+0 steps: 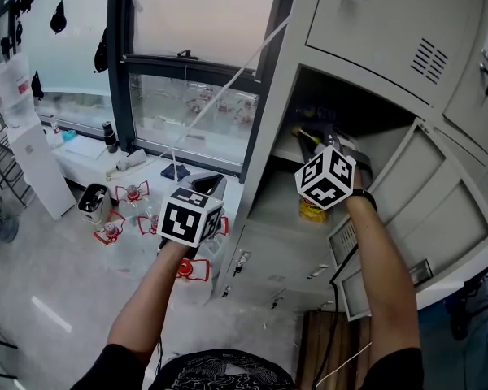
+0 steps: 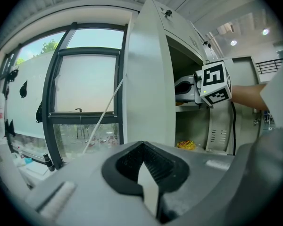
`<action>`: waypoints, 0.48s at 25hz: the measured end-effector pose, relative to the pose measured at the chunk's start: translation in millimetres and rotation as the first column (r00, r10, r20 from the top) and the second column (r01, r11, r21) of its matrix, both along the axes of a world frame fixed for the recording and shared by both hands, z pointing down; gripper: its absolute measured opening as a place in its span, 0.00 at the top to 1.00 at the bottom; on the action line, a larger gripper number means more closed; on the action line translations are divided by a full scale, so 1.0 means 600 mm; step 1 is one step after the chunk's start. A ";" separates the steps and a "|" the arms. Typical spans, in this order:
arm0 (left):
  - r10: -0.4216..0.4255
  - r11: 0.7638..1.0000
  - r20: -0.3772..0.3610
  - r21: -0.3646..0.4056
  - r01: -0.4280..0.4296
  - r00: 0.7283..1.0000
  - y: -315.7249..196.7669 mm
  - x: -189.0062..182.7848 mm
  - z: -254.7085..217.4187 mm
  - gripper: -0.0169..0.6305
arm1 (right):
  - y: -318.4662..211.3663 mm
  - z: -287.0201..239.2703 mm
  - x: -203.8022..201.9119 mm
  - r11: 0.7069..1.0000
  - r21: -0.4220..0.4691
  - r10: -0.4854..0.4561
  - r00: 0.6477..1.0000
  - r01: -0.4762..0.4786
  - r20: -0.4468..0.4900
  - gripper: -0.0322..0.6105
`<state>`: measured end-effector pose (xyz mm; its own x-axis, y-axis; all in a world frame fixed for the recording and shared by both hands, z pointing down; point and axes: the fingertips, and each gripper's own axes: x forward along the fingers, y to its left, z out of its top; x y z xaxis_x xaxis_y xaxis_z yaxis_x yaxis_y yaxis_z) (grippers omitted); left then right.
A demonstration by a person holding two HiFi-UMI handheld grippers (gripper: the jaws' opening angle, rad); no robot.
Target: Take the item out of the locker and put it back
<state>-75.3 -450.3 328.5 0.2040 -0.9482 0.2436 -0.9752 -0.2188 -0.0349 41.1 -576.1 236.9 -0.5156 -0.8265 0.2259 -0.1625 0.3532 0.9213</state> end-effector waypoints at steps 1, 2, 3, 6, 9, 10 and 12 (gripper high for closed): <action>0.004 1.000 -0.002 -0.001 -0.004 1.000 0.001 0.001 0.000 0.97 | 0.002 0.001 0.000 1.000 -0.012 -0.001 1.000 0.001 0.008 0.87; 0.007 1.000 -0.002 -0.001 -0.007 1.000 0.003 0.001 0.000 0.97 | 0.004 0.002 -0.001 1.000 -0.025 -0.002 1.000 0.003 0.021 0.87; 0.008 1.000 0.000 0.000 -0.008 1.000 0.004 0.001 -0.001 0.97 | 0.006 0.001 -0.001 0.999 -0.038 -0.003 0.999 0.005 0.037 0.86; 0.013 1.000 0.001 -0.003 -0.013 1.000 0.011 -0.002 -0.004 0.97 | 0.013 -0.003 -0.001 0.997 -0.082 0.000 0.995 0.008 0.096 0.85; 0.008 1.000 0.007 -0.003 -0.008 1.000 0.017 -0.011 -0.003 0.97 | 0.022 -0.008 -0.001 0.993 -0.119 0.007 0.988 0.012 0.155 0.81; 0.006 1.000 0.011 -0.002 -0.006 1.000 0.019 -0.014 -0.003 0.97 | 0.026 -0.009 -0.001 0.992 -0.122 0.009 0.986 0.011 0.165 0.81; 0.008 1.000 0.014 -0.003 -0.008 1.000 0.025 -0.019 -0.002 0.97 | 0.035 -0.008 -0.001 0.992 -0.123 0.018 0.984 0.004 0.178 0.80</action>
<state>-86.5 -435.0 327.2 0.2084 -0.9457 0.2495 -0.9728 -0.2269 -0.0474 40.7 -554.9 232.0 -0.5512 -0.8020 0.2304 -0.3232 0.4597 0.8272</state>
